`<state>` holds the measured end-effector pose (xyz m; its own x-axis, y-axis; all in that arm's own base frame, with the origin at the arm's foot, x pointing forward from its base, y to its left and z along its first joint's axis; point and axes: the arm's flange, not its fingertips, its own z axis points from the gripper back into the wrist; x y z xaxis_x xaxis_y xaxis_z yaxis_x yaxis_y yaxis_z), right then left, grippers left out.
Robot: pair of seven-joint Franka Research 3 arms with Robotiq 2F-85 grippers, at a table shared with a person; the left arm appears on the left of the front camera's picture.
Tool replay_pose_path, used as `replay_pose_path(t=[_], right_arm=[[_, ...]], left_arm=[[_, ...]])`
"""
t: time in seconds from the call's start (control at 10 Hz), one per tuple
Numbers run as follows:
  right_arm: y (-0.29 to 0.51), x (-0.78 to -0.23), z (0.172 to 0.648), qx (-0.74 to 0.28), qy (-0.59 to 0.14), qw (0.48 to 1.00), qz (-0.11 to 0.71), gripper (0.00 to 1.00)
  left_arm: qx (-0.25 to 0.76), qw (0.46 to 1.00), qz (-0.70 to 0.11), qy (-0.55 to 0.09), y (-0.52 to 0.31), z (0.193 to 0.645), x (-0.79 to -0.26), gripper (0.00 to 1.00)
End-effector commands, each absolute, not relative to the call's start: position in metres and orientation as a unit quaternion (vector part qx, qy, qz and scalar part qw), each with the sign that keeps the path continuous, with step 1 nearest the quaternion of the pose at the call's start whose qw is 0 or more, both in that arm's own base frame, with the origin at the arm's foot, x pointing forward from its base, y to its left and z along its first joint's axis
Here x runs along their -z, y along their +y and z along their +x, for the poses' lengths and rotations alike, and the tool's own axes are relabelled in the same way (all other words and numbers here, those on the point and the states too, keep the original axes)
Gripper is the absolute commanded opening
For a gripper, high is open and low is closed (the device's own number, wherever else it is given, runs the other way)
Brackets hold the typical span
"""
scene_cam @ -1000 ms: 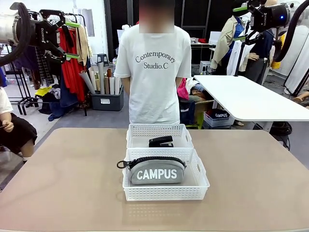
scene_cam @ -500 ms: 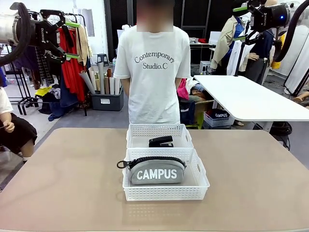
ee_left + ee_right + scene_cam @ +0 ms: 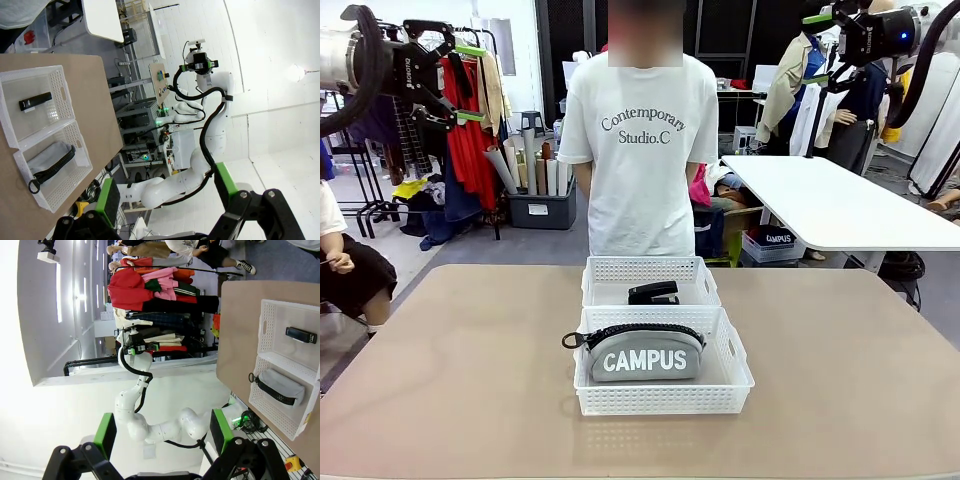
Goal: Distribute items into two baskets.
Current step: Place the picked Stapler into the Organizing basket as instructed by the person.
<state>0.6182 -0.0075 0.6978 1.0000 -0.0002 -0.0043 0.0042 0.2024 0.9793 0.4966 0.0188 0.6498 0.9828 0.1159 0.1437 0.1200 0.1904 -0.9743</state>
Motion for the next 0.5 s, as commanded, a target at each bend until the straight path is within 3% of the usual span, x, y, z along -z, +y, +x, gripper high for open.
replay_pose_path(t=[0.0, 0.4], right_arm=[[-0.0075, -0.7003, 0.6138, 0.003, 0.001, 0.775, 0.632, 1.00], [-0.0075, -0.7003, 0.6138, 0.003, 0.001, 0.775, 0.632, 1.00]], left_arm=[[0.002, 0.766, -0.636, -0.092, 0.0181, 0.4945, -0.6506, 1.00], [0.002, 0.766, -0.636, -0.092, 0.0181, 0.4945, -0.6506, 1.00]])
